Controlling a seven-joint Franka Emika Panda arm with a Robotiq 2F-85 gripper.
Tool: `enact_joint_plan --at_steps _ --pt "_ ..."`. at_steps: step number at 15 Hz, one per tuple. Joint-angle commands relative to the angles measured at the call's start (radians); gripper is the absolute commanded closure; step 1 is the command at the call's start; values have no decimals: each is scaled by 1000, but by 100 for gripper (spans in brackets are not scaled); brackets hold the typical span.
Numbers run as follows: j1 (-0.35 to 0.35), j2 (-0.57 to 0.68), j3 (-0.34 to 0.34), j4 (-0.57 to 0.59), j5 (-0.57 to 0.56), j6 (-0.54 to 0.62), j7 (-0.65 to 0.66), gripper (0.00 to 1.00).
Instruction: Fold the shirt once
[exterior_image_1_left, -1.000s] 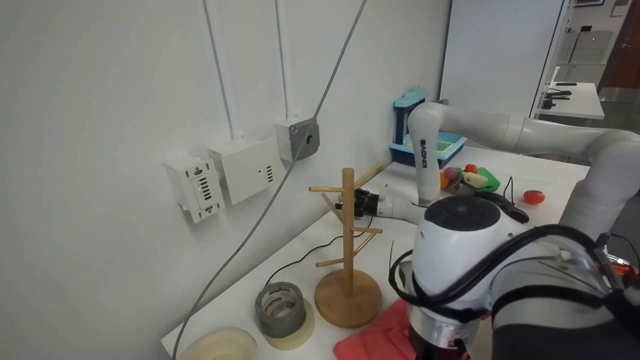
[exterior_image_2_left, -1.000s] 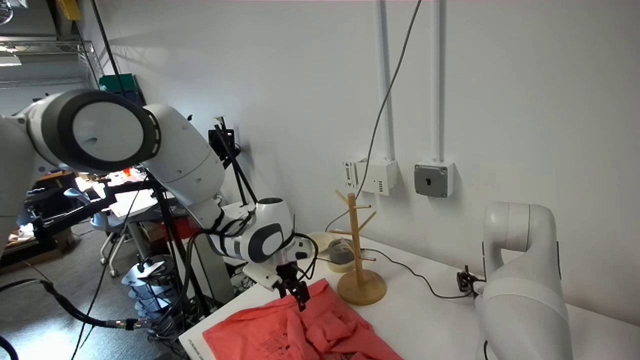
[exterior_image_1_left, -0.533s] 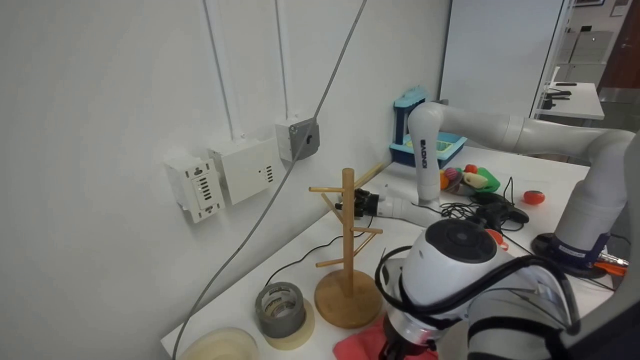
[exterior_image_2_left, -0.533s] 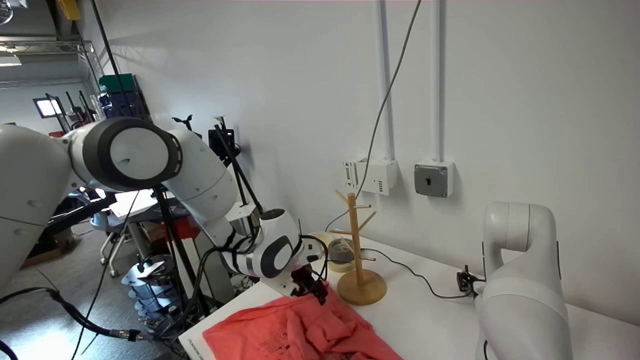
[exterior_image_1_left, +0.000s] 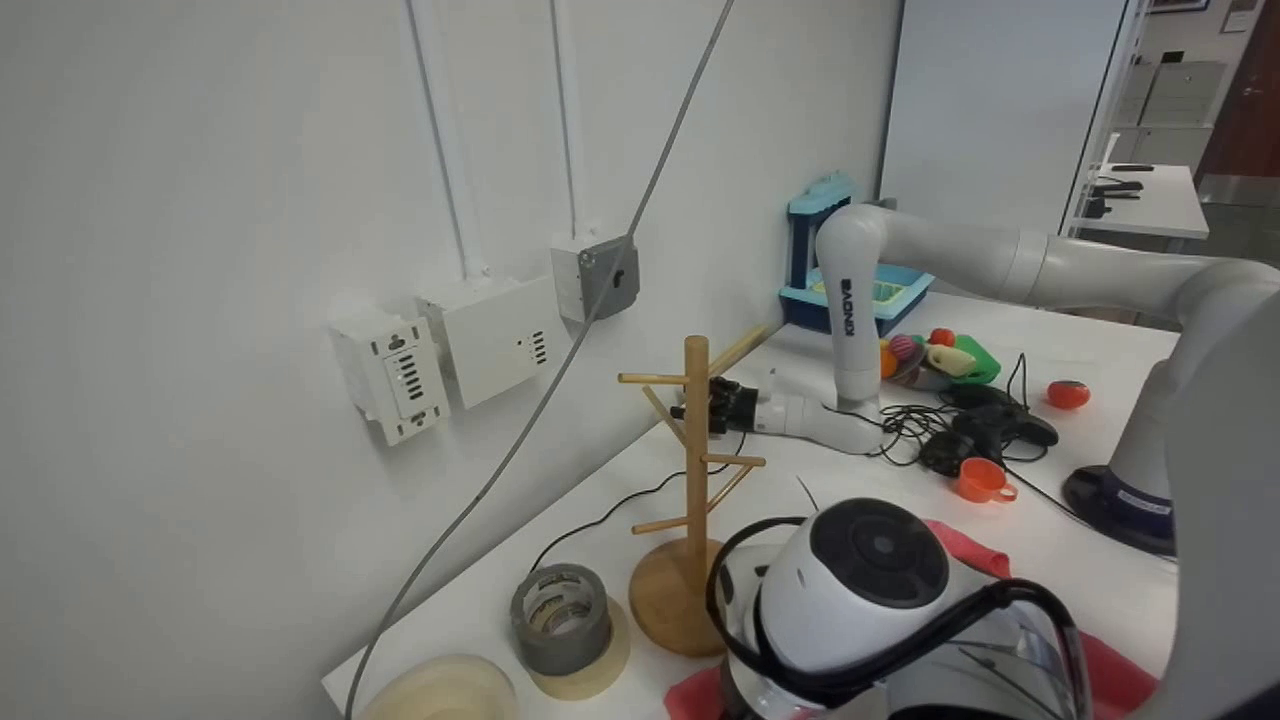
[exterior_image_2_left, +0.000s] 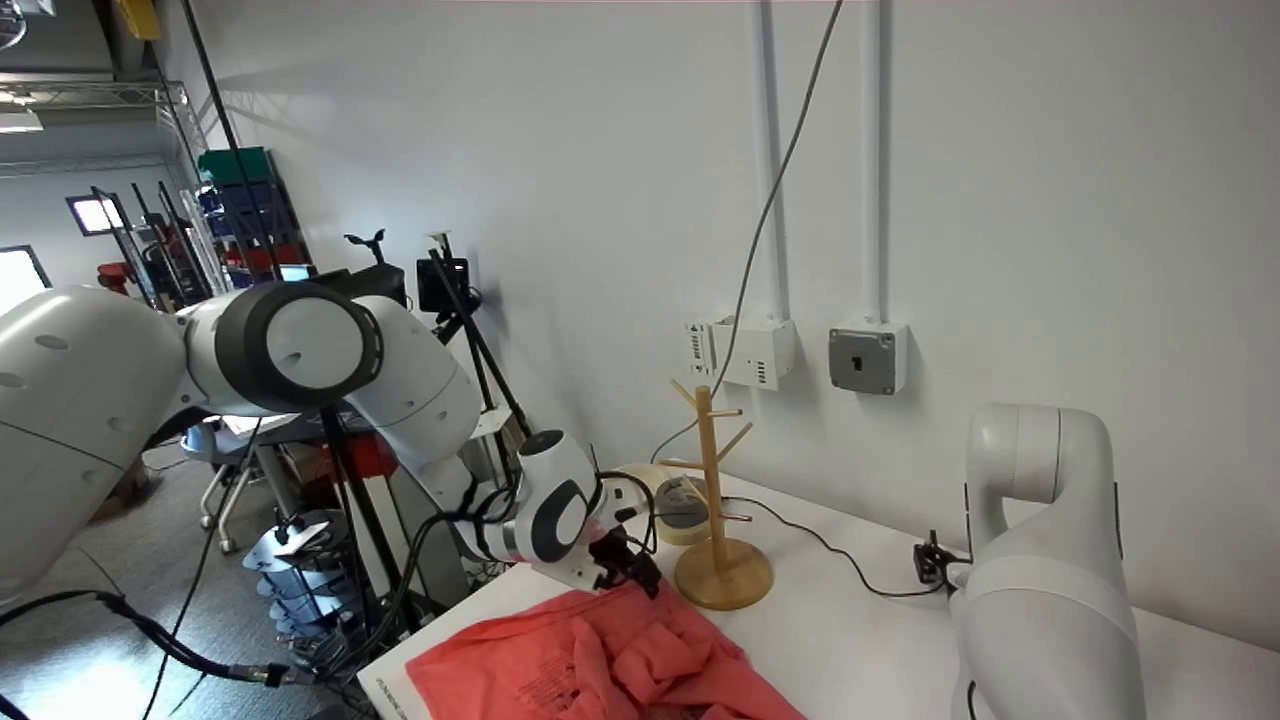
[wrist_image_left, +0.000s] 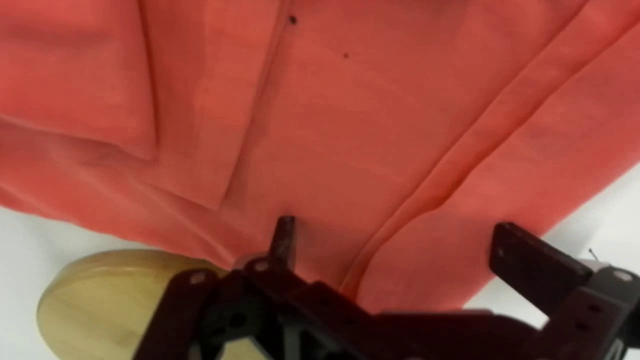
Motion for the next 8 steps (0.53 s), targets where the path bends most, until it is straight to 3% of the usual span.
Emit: enact_joint_plan --at_steps 1,2,5,8 --pt "44 60 -47 80 9 22 3 5" --pt "49 65 -52 90 9 21 3 10" --pt "62 73 -65 119 10 15 3 41" --pt "70 76 -76 140 11 9 5 65"
